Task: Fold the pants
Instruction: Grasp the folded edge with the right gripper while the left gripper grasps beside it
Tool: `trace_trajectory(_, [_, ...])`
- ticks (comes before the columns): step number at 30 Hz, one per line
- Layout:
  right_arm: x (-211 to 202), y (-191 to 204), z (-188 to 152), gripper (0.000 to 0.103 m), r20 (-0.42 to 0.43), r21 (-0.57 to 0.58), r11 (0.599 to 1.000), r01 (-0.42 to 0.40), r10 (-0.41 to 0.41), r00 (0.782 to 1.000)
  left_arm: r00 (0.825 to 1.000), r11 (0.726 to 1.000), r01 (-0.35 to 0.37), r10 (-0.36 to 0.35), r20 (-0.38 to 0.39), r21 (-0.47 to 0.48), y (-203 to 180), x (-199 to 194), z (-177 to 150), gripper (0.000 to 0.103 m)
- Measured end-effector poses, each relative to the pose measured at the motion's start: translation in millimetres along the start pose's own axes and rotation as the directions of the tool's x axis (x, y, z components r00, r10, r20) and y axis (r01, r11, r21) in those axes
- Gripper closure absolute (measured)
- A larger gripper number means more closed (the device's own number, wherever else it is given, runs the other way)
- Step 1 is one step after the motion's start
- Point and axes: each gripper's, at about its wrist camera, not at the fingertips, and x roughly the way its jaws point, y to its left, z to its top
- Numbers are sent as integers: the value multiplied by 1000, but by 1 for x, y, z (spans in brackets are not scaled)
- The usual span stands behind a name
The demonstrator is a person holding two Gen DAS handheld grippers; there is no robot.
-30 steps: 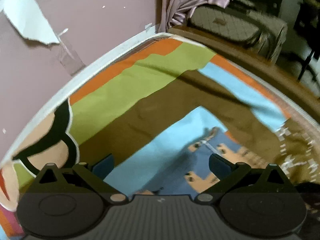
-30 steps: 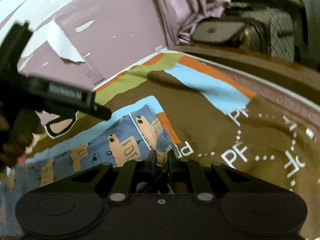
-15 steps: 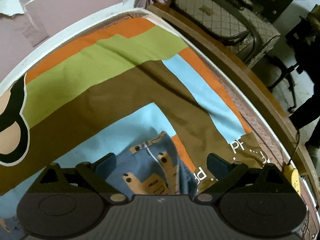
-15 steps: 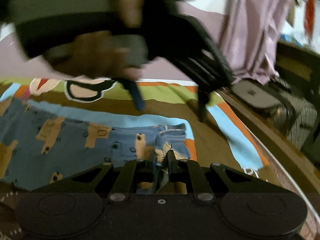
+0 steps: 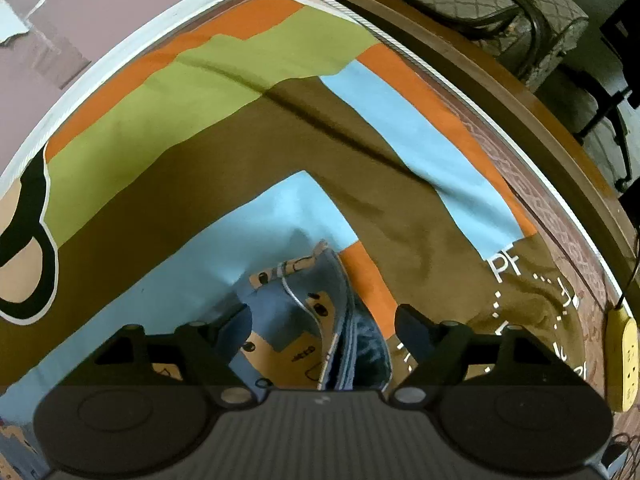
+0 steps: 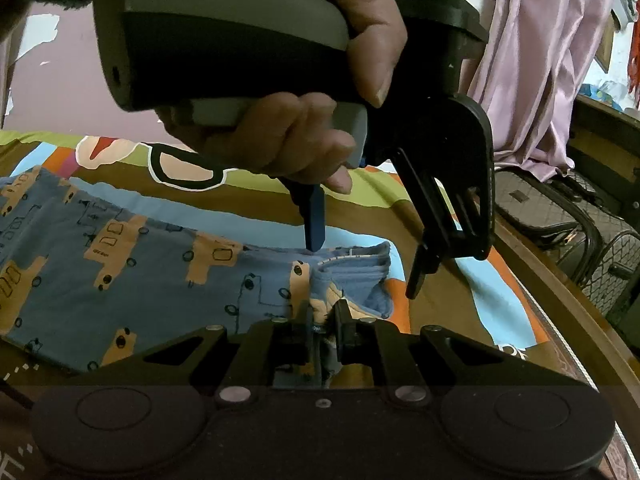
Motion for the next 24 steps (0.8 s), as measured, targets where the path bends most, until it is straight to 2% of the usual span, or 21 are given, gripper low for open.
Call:
trace_trajectory(9, [0, 0, 0, 91, -2, 0, 1000, -3, 3, 1000, 999, 998, 34, -35, -20, -58, 8, 3, 3, 45])
trace_trajectory(17, [-1, 0, 0, 91, 2, 1, 1000, 2, -2, 1000, 998, 992, 64, -65, -4, -105, 18, 1, -1, 86])
trace_trajectory(20, [-3, 1, 0, 91, 9, -6, 1000, 6, -6, 1000, 996, 990, 87, -86, 16, -113, 20, -3, -4, 93])
trace_trajectory(24, [-11, 3, 2, 91, 45, -22, 1000, 16, -15, 999, 989, 982, 137, -128, 70, -128, 30, -14, -12, 95])
